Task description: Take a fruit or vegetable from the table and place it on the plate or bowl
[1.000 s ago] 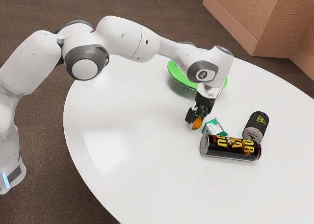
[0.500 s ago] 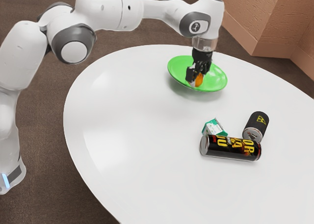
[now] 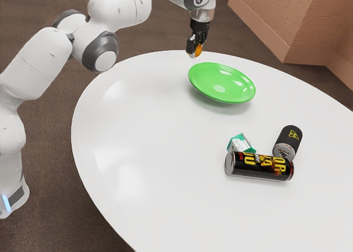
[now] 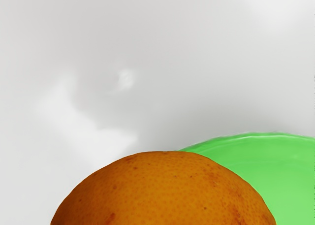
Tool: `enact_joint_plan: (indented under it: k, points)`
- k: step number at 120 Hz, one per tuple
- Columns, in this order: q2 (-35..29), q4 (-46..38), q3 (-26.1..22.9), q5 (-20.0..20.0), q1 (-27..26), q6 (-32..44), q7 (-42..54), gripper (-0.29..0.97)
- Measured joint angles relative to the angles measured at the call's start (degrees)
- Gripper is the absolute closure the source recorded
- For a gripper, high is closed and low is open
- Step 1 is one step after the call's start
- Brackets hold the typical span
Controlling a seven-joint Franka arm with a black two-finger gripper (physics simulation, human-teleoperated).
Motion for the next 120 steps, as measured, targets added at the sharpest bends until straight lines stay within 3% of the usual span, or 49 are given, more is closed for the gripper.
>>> enact_joint_plan:
  k: [38, 89, 106, 120]
  points:
    - [3.79, 5.62, -3.96, 0.26, -0.14, -2.42, 3.14, 0.42]
    - [7.12, 10.24, -4.54, 0.36, -2.03, -1.64, 6.44, 0.42]
    - [6.80, 10.58, -4.64, 1.00, -1.99, -1.67, 7.74, 0.19]
    - [6.65, 10.60, -4.99, 1.48, -1.86, -1.54, 9.01, 0.08]
